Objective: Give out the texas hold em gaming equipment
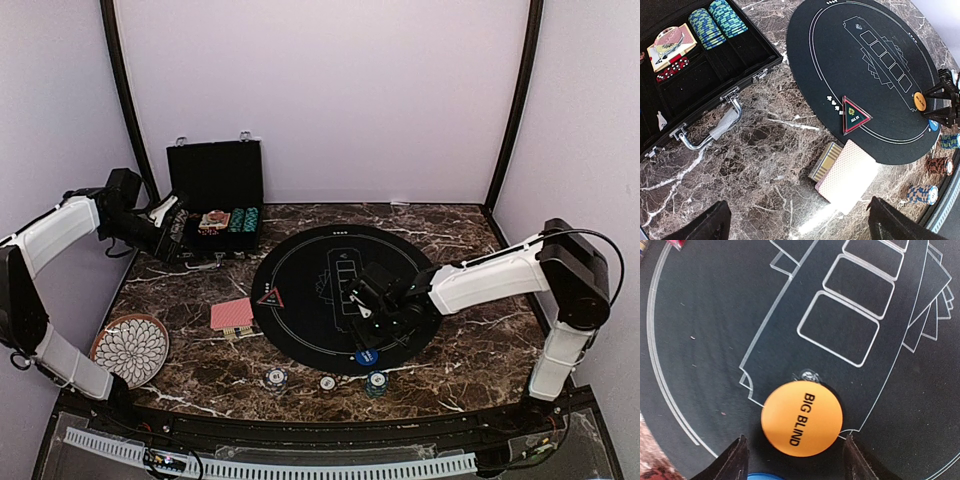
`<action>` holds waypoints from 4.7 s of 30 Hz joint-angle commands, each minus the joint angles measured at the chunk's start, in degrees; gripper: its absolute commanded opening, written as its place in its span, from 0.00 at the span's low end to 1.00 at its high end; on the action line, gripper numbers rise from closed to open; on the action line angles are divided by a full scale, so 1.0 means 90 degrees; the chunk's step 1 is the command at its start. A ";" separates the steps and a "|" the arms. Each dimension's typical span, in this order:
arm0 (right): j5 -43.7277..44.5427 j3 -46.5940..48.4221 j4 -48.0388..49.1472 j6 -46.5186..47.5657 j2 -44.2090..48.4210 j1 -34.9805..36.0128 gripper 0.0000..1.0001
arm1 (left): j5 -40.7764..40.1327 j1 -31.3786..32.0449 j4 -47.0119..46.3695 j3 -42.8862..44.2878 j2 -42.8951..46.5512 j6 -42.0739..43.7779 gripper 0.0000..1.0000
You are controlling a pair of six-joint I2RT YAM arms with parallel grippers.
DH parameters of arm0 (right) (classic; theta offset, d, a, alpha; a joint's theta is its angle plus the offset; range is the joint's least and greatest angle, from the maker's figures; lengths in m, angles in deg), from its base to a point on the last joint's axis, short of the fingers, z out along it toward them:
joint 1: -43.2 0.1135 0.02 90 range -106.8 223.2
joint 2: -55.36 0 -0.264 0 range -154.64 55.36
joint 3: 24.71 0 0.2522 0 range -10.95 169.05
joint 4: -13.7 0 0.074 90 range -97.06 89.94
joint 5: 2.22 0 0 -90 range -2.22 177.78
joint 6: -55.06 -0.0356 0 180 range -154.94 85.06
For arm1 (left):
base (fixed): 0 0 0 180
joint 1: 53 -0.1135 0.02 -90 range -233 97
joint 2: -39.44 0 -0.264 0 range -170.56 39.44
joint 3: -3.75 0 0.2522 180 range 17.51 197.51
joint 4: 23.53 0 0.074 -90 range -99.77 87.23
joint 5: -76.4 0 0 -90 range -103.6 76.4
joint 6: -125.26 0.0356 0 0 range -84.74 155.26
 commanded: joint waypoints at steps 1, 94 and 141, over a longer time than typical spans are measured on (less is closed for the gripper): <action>0.0111 0.0015 0.0037 -0.0028 -0.0167 -0.0074 0.62 | 0.0155 0.0021 0.0005 0.0010 0.0234 0.0046 0.99; 0.0018 0.0011 -0.1424 0.0891 0.0177 0.0539 0.65 | 0.0076 0.0070 0.0264 0.0091 0.0463 0.0178 0.99; -0.0363 0.0419 -0.3001 -0.0188 0.2195 0.1221 0.87 | -0.0104 0.0074 0.0484 0.0204 0.0577 0.0471 0.99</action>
